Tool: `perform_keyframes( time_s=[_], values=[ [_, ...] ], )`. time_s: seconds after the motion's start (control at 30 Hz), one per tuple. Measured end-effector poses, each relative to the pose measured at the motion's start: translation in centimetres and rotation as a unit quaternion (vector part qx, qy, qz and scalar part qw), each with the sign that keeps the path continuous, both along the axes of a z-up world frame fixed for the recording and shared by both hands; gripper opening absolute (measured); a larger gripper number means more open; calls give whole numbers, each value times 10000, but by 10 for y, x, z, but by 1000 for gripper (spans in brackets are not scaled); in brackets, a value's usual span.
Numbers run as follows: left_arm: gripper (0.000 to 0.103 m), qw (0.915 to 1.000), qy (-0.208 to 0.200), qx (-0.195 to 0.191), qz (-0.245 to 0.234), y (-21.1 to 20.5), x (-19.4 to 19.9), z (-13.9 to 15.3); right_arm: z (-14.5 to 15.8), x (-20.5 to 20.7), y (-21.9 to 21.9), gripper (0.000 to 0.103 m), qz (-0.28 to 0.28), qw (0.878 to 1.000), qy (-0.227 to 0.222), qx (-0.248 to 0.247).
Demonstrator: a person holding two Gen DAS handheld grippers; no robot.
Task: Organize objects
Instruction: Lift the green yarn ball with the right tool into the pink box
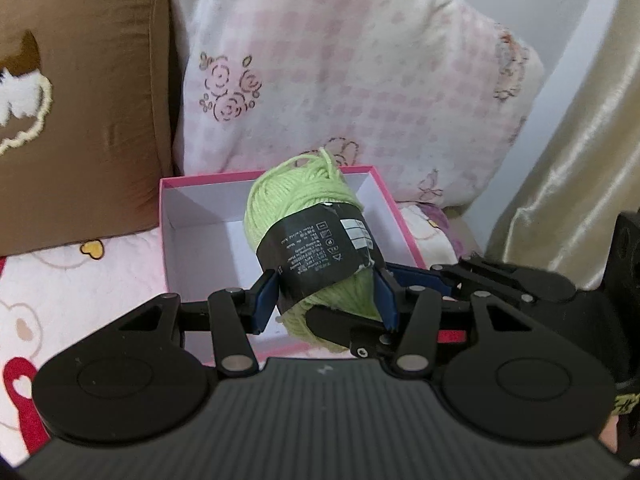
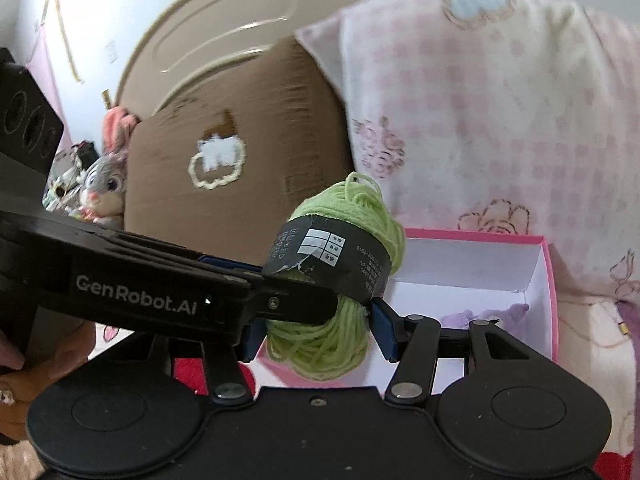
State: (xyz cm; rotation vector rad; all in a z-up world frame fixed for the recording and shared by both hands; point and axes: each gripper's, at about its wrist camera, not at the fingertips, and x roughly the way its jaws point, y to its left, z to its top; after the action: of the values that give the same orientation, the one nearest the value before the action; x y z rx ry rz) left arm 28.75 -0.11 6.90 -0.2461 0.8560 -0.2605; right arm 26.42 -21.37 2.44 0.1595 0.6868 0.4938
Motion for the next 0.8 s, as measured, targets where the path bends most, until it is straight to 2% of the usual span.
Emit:
perform_keyframes(
  time_s=[0.07,0.23,0.57,0.7,0.8],
  values=[
    [50,10000,69,-12,65,-2,17,-8,-10,14,-9,59,-153,9992,204,311],
    [49,9992,348,42,178,-6,48,-35,-44,41,-17,59,-245,9976,382,530],
    [49,9950,847,393,357,-15,98,-96,-103,92,-4,59,-106,9979,641,61],
    [48,9936,949,466,393,-13,110,-111,-113,104,2,59,-102,9973,720,-97],
    [47,9930,1040,443,341,-10,119,-120,-119,112,5,63,-35,9960,878,-182]
  ],
)
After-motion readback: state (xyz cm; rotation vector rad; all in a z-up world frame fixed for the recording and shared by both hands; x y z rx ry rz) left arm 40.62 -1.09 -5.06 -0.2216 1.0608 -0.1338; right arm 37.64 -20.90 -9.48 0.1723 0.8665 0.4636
